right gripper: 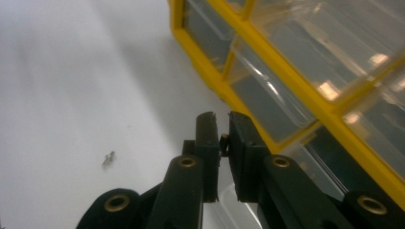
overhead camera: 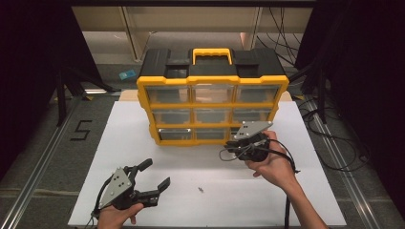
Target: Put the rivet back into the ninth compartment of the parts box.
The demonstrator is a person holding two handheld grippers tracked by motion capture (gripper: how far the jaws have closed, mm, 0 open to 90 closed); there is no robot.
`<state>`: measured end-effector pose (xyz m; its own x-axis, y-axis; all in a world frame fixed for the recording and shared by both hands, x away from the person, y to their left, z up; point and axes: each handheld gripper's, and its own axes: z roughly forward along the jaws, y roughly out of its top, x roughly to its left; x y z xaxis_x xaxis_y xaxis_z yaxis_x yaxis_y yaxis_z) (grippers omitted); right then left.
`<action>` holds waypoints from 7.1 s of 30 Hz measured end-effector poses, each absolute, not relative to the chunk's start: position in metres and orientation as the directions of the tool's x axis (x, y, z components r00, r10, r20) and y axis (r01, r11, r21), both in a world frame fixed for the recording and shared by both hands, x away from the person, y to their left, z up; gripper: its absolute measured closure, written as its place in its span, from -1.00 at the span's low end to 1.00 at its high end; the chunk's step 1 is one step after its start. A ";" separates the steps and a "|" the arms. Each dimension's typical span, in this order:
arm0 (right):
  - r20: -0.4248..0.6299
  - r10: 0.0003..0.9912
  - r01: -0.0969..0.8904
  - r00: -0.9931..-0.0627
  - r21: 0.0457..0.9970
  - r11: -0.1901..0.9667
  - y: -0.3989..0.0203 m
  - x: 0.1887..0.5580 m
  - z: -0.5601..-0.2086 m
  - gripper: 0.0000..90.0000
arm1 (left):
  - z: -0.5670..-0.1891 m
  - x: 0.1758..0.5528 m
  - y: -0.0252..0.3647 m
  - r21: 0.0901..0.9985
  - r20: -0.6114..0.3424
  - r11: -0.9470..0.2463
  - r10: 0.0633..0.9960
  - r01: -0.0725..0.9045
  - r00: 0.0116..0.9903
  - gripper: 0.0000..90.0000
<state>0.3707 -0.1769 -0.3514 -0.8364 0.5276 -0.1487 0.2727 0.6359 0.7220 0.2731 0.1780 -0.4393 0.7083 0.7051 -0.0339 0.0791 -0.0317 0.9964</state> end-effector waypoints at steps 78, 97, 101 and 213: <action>-0.134 0.418 0.258 -0.898 0.610 0.749 -0.108 0.358 -0.401 -0.33 | -0.438 0.273 0.180 0.997 -0.036 -0.024 0.709 0.075 0.704 -0.64; -0.055 0.311 0.257 -0.949 0.437 0.862 -0.080 0.352 -0.449 -0.13 | -0.438 0.273 0.179 0.997 -0.040 -0.020 0.709 0.077 0.704 -0.65; -0.041 0.313 0.267 -0.949 0.423 0.866 -0.078 0.353 -0.452 -0.03 | -0.438 0.273 0.179 0.997 -0.042 -0.020 0.708 0.079 0.704 -0.65; -0.181 0.490 0.231 -0.853 0.710 0.665 -0.166 0.379 -0.344 0.83 | -0.437 0.272 0.179 0.997 -0.046 -0.010 0.708 0.075 0.705 -0.65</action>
<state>0.3790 -0.1660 -0.3436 -0.8526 0.4901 -0.1814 0.2313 0.6653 0.7099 0.2725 0.1793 -0.4372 0.7052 0.7075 -0.0456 0.0750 -0.0104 0.9971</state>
